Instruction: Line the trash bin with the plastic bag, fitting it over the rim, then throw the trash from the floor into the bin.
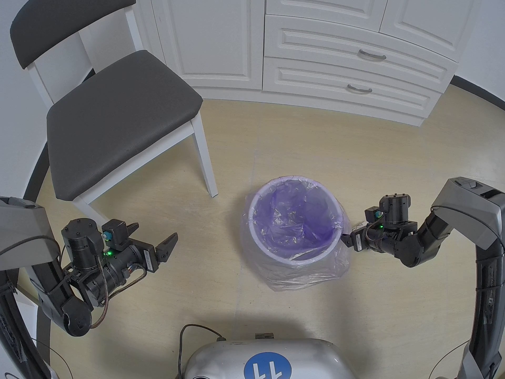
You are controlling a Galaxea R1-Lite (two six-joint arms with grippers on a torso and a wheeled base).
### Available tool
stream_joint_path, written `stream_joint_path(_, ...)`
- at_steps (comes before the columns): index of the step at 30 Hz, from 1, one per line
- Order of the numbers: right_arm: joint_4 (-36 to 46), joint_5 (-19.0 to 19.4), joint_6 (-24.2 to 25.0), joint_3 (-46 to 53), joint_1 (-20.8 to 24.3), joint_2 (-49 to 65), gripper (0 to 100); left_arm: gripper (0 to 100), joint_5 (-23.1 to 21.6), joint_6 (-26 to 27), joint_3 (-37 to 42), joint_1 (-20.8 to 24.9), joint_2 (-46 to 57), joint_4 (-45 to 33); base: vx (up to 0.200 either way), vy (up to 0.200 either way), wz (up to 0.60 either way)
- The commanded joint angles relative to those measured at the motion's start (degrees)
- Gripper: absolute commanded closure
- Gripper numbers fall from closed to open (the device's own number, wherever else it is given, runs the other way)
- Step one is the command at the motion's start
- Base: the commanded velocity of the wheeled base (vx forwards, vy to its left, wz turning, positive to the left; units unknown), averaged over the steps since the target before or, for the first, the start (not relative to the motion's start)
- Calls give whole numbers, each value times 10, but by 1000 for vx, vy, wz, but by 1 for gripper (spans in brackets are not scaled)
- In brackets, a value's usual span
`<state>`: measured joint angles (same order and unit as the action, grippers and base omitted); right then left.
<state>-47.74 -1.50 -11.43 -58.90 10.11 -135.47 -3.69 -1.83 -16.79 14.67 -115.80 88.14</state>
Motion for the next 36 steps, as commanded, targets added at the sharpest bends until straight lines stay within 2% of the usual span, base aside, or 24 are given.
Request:
stream_joint_path(1, -1, 11, 12, -33, -4, -54, 0, 0, 0, 0, 2, 1, 0, 0, 0, 0, 0)
stream_joint_path(4, -4, 18, 14, -45, -5, -72, 0, 0, 0, 0, 4, 1, 0, 0, 0, 0, 0)
stream_joint_path(13, 2, 61, 81, -99, -11, -129, 0, 0, 0, 0, 9, 2, -2, 0, 0, 0, 0)
stream_joint_path(18, 7, 68, 91, -117, -12, -137, 0, 0, 0, 0, 8, 4, -5, 0, 0, 0, 0)
stream_joint_path(22, 24, 55, 89, -129, -11, -141, 0, 0, 0, 0, 10, 3, -8, 0, 0, 0, 0)
stream_joint_path(27, 56, 11, 79, -177, -9, -161, 0, 0, 0, 1, 7, -11, -13, 0, 0, 0, 0)
stream_joint_path(30, 63, 9, 71, -208, -10, -173, 0, 0, 0, 1, 5, -22, -13, 0, 0, 0, 0)
stream_joint_path(36, 121, 9, 70, -357, -2, -217, 0, 0, 1, 1, 11, -50, -14, -1, 0, 0, 0)
